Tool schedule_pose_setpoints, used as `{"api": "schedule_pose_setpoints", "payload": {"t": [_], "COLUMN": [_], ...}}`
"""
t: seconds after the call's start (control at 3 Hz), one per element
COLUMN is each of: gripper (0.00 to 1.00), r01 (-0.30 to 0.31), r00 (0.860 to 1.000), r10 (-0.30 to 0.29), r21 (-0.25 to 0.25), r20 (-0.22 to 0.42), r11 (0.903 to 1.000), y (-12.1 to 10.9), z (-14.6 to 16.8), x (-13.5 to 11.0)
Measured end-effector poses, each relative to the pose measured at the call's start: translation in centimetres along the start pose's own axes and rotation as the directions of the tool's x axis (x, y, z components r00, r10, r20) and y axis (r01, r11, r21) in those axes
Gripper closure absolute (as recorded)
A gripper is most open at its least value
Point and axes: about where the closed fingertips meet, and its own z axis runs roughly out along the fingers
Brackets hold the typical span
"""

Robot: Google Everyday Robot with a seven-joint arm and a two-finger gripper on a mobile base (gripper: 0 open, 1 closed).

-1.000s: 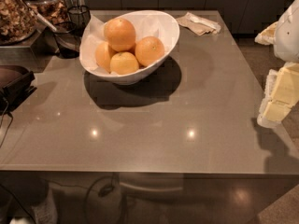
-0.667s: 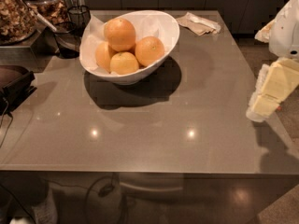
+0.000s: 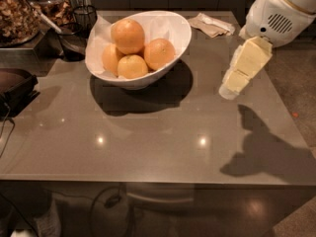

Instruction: Pick orange from white bowl

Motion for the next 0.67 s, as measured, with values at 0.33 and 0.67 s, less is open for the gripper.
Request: {"api": "schedule_pose_setpoints", "payload": {"t": [0.33,0.67], "gripper": [0.00,0.00], "r01": [0.002,0.004], "r00": [1.000,0.998], "r10": [-0.003,-0.005], "r21": [0.007,0.013], "r20": [0.008,0.061], "r11": [1.0000,0.9999], "y": [-0.2,-0.8], "z": [0.0,0.6], "x": [-0.3,-1.7]}}
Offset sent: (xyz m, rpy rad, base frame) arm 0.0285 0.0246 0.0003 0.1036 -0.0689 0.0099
